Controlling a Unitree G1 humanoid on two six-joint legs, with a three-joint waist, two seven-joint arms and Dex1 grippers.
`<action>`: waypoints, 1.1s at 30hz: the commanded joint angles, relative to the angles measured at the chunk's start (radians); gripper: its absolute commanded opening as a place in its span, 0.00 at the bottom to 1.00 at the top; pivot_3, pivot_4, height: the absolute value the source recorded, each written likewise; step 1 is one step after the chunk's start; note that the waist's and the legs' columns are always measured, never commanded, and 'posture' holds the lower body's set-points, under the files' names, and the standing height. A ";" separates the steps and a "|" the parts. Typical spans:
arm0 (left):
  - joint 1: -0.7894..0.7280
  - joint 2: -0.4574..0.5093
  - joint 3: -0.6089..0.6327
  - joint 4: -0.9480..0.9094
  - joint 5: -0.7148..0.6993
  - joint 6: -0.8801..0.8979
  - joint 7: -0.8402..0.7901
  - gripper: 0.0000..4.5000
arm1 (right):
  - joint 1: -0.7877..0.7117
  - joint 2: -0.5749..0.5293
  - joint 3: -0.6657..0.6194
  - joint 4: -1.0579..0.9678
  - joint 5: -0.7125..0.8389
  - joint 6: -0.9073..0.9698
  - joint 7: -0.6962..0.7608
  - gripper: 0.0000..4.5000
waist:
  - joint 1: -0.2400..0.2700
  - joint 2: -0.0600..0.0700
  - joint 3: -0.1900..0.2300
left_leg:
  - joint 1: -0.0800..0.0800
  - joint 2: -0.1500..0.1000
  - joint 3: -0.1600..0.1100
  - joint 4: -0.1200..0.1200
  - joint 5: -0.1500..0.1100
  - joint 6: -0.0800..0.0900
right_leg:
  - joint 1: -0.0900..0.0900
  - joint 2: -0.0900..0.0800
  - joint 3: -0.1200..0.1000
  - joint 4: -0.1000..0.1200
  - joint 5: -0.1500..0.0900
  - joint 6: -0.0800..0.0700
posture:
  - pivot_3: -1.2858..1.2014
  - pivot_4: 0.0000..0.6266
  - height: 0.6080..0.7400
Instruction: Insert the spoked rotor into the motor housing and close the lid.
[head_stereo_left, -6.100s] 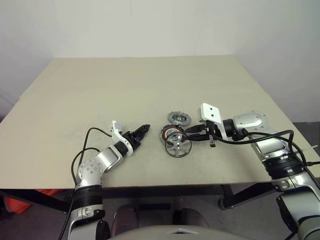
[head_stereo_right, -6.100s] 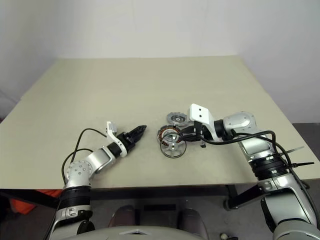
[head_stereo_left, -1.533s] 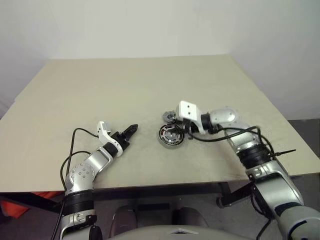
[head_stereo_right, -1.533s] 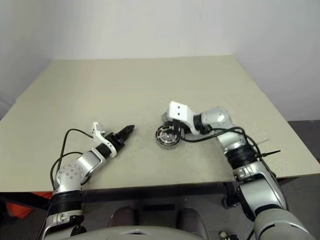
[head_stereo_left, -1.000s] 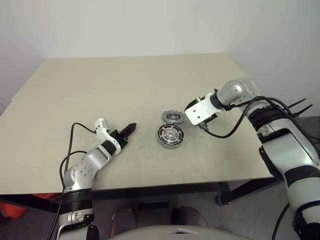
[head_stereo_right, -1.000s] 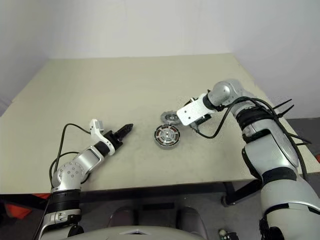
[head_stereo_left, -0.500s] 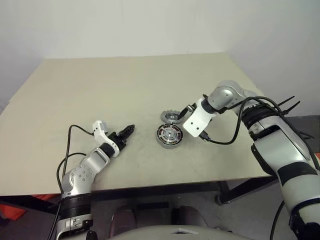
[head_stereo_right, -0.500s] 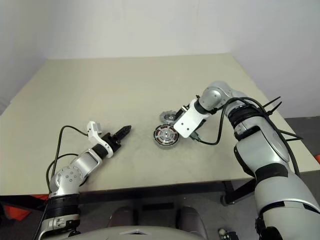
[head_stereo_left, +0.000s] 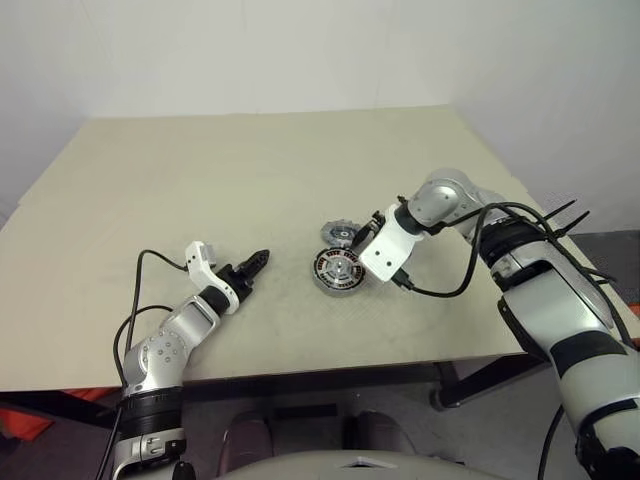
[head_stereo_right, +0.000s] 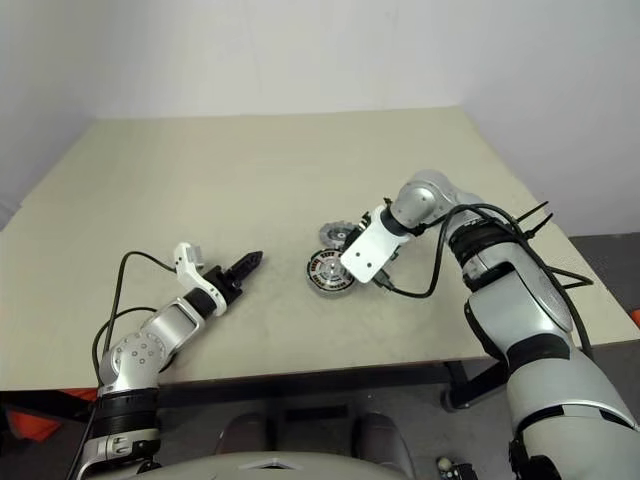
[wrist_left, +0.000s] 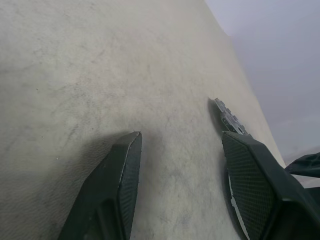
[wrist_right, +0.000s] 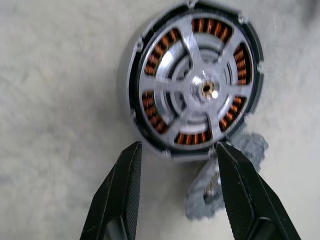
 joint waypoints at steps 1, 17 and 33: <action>-0.001 0.001 0.000 -0.013 0.002 0.001 0.001 0.61 | 0.004 0.010 -0.004 -0.017 -0.002 0.006 -0.019 0.58 | 0.000 0.000 0.000 | 0.000 0.000 0.000 0.000 0.000 0.000 | 0.000 0.000 0.000 0.000 0.000 0.000 | 0.52 0.00 1.00; 0.006 0.004 0.007 -0.018 0.005 0.000 0.001 0.61 | 0.010 0.028 -0.008 -0.004 -0.024 0.022 -0.024 0.17 | -0.005 -0.001 -0.001 | 0.003 0.001 0.000 0.000 0.000 -0.002 | 0.003 0.001 0.000 0.001 0.000 0.000 | 0.52 0.00 1.00; 0.000 -0.003 0.005 -0.014 0.011 -0.005 0.004 0.61 | 0.091 0.035 -0.066 -0.188 0.145 0.246 0.129 0.00 | -0.001 -0.001 -0.001 | 0.003 0.001 0.000 0.000 0.000 -0.002 | 0.003 0.001 0.000 0.000 0.001 -0.001 | 0.52 0.00 1.00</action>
